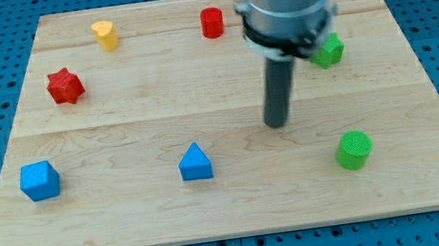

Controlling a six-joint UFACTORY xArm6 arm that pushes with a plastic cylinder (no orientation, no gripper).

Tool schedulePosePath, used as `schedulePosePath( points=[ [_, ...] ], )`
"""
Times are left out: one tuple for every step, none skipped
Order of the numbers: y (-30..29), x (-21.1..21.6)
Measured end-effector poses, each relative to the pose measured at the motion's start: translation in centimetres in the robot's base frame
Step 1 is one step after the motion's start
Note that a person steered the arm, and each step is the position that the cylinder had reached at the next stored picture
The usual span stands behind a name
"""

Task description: Slightly move the yellow heart above to the red star

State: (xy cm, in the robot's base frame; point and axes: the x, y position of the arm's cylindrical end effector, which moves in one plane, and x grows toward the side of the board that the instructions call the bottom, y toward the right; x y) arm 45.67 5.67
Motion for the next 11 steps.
schedulePosePath(
  points=[
    [-4.9, -4.3],
    [-9.9, -8.4],
    [-15.3, -11.2],
    [-19.4, -14.7],
    [-17.4, -16.1],
    [-18.0, -17.3],
    [-19.9, -18.3],
    [-21.5, -18.3],
    [-21.5, -18.3],
    [-21.5, -18.3],
    [-21.5, -18.8]
  ],
)
